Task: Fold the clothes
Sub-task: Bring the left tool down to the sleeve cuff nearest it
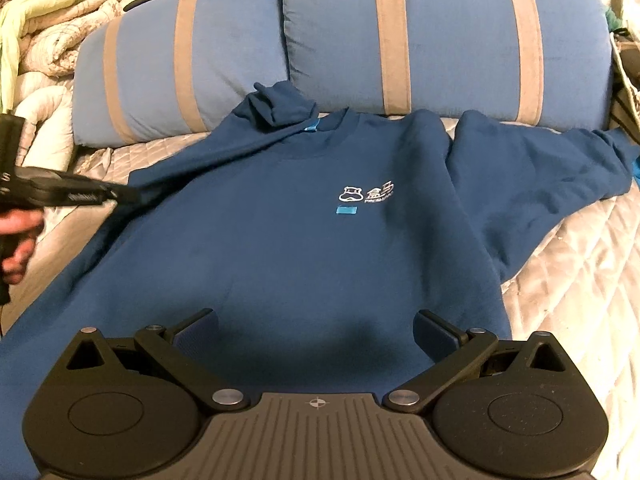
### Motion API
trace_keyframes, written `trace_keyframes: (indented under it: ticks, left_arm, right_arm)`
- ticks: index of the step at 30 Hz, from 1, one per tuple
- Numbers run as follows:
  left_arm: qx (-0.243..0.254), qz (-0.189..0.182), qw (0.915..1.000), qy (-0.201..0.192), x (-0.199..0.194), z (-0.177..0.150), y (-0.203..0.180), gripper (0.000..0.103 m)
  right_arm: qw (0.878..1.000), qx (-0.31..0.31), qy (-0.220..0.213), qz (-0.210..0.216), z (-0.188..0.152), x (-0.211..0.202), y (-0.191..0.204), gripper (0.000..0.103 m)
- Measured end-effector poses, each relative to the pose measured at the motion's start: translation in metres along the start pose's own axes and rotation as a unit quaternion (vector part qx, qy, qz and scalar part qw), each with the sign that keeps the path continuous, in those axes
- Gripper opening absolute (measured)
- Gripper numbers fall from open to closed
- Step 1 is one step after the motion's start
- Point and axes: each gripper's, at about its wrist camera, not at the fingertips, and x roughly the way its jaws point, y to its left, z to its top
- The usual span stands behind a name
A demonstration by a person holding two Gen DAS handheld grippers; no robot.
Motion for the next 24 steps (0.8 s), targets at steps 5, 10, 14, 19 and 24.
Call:
trace_keyframes:
  ticks: [5,10,14,19,24]
  left_arm:
    - [-0.007,0.04,0.9992,-0.006,-0.024,-0.011,0.027,0.007]
    - [-0.008,0.097,0.9947,0.033,-0.029,-0.041,0.054,0.007]
    - [0.017,0.133,0.9883,0.073,-0.024,-0.057,0.058,0.014]
    - [0.025,0.142,0.989,0.034,-0.032,-0.042,0.047,0.05]
    - [0.068,0.085,0.9939,-0.017,-0.022,-0.019,0.016,0.063]
  right_arm:
    - [1.0,0.007,-0.001,0.002,-0.001,-0.001,-0.004,0.103]
    - [1.0,0.007,0.002,0.004,-0.001,0.0,-0.004,0.103]
    - [1.0,0.009,0.001,0.006,-0.001,-0.001,-0.006,0.103]
    - [1.0,0.015,0.0,0.008,-0.001,0.0,-0.008,0.103]
    - [1.0,0.015,0.001,0.007,-0.003,-0.001,-0.007,0.103]
